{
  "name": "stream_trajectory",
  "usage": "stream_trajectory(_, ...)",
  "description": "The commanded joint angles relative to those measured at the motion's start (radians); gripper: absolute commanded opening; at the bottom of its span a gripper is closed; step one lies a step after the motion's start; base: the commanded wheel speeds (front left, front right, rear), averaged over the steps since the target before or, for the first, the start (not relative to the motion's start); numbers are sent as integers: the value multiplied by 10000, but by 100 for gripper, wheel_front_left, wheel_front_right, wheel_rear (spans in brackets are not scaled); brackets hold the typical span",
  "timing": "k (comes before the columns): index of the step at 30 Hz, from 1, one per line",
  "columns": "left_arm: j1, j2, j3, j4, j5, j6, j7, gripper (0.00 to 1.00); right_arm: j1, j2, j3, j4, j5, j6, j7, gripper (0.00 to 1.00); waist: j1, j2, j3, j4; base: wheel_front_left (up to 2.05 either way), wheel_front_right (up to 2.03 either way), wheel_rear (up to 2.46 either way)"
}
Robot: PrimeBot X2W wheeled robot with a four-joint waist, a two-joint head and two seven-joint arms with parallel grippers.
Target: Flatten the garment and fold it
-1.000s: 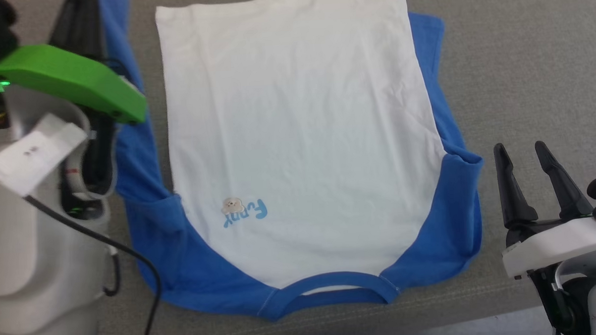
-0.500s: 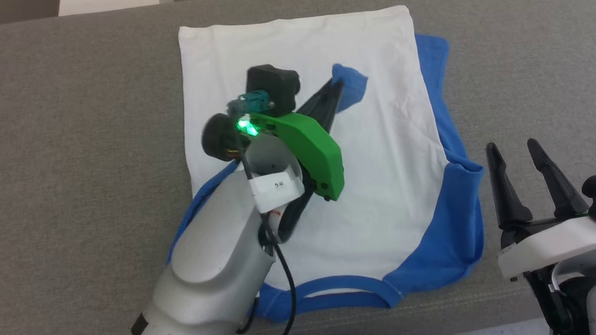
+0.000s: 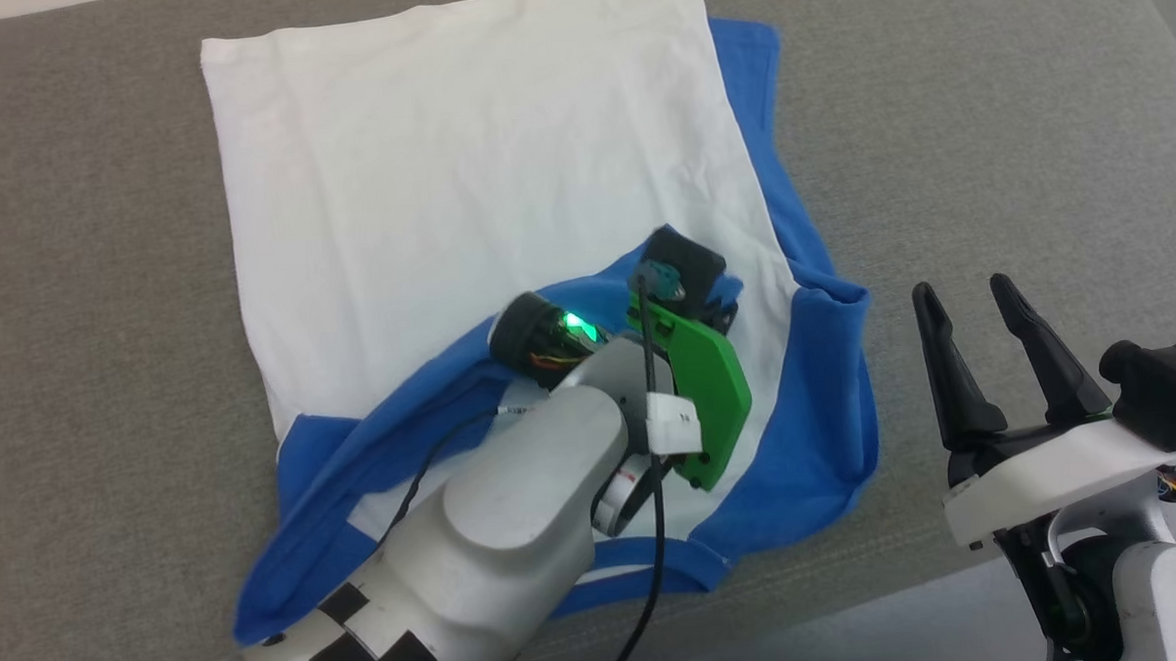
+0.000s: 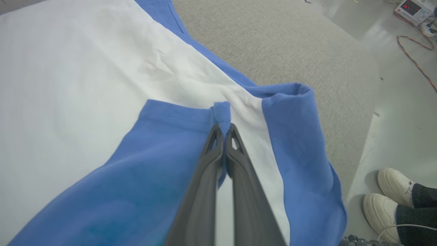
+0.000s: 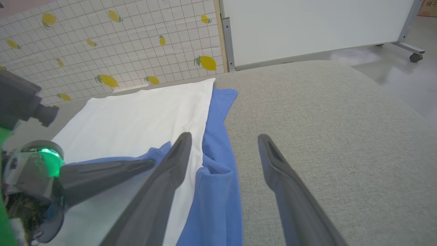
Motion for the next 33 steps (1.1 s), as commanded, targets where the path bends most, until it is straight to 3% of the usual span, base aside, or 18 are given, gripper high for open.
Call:
stream_trajectory(1, -82, -17, -312, 159, -187, -93, 77, 0, -160, 14, 26, 81, 64, -17, -101, 100, 1, 0, 176, -303, 0, 0, 0)
stream_trajectory(6, -3, -17, -1514, 898, -583, -117, 564, 4, -231, 14, 140, 268, 88, -17, -212, 100, 1, 0, 170, -491, 0, 0, 0)
stream_trajectory(7, -11, -17, -1644, 1025, -666, -71, 694, 32, -247, 14, 145, 292, 94, -17, -216, 100, 1, 0, 166, -504, 0, 0, 0)
stream_trajectory(8, -43, -17, -1782, 1124, -757, -72, 789, 98, -258, 14, 141, 312, 102, -17, -223, 100, 1, 0, 167, -500, 0, 0, 0)
stream_trajectory(13, -216, -17, -1865, 1047, -1433, -333, 704, 100, -234, 14, 18, 331, -15, -17, -194, 100, 1, 0, 154, -195, 0, 0, 0)
stream_trajectory(17, -268, -18, -1200, 280, -2158, -396, -679, 100, -393, 10, -122, 328, -218, -17, -66, 100, 1, 0, 110, 225, 0, 0, 0)
stream_trajectory(21, -326, 24, -450, -349, -2208, -328, -2614, 100, -771, -171, -301, 373, -404, -17, 131, 100, 1, 0, 109, 731, 0, 0, 0)
stream_trajectory(26, -28, 1017, 765, -854, -1861, 255, -4334, 100, -1782, -580, -528, 1012, -447, -17, 523, 100, 1, 0, 187, 1246, 0, 0, 0)
stream_trajectory(29, 406, 1833, 1601, -1343, -1415, 709, -4527, 100, -2559, -880, -581, 1732, -394, -17, 766, 100, 1, 0, 312, 1508, 0, 0, 0)
stream_trajectory(33, 1498, 2625, 3473, -2805, -322, 1173, -4548, 100, -3830, -1304, -775, 3027, -312, -17, 859, 100, 1, 0, 606, 1918, 0, 0, 0)
